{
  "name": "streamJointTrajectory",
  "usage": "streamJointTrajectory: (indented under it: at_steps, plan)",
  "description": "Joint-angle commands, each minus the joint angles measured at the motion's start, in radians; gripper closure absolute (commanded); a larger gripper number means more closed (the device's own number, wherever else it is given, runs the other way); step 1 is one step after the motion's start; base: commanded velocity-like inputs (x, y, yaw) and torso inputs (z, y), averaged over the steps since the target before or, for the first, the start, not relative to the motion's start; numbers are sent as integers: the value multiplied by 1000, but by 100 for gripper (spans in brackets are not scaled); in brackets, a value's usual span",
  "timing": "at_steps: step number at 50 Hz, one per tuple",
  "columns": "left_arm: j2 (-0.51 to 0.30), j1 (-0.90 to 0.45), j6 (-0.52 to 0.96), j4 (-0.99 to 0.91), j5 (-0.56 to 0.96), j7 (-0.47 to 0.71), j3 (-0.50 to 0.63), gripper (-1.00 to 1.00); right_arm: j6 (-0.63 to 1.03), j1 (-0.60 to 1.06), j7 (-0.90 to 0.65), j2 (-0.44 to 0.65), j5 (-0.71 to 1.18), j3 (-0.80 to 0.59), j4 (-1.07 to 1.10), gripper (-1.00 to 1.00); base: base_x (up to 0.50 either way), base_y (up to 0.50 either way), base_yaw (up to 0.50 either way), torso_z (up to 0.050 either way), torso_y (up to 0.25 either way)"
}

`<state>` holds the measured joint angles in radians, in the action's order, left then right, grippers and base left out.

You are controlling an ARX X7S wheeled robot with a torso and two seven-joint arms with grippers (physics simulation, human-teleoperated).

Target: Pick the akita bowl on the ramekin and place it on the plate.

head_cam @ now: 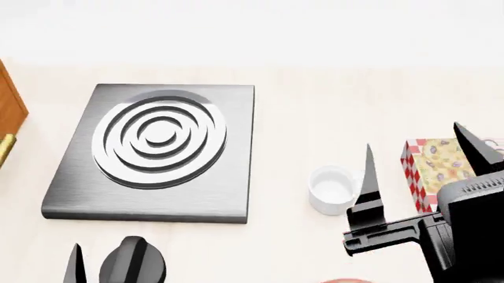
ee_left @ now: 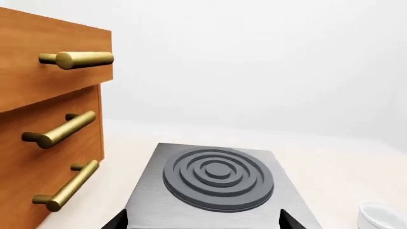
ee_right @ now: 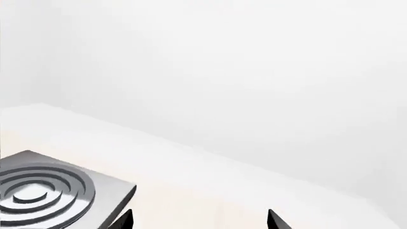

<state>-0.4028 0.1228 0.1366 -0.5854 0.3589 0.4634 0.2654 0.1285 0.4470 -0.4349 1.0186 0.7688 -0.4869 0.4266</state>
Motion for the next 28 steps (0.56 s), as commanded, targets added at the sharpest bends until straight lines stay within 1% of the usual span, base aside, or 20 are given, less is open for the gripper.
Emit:
streamJointTrajectory:
  at_steps: [1, 11, 16, 28]
  plan:
    - [-3, 1, -5, 2, 0, 1, 1, -100, -121, -66, -74, -42, 0, 64, -42, -100, 0, 0, 0, -3, 250]
    - [-4, -1, -8, 9, 1, 1, 4, -100, -212, -113, -90, -67, -20, 98, -50, -100, 0, 0, 0, -3, 250]
    - [-5, -1, -11, 10, 1, 1, 5, -100, -278, -149, -104, -78, -64, 119, -52, -100, 0, 0, 0, -3, 250]
    - [-3, -6, -11, 21, -2, -3, 19, -100, -358, -159, -68, -124, -81, 126, -83, -100, 0, 0, 0, -3, 250]
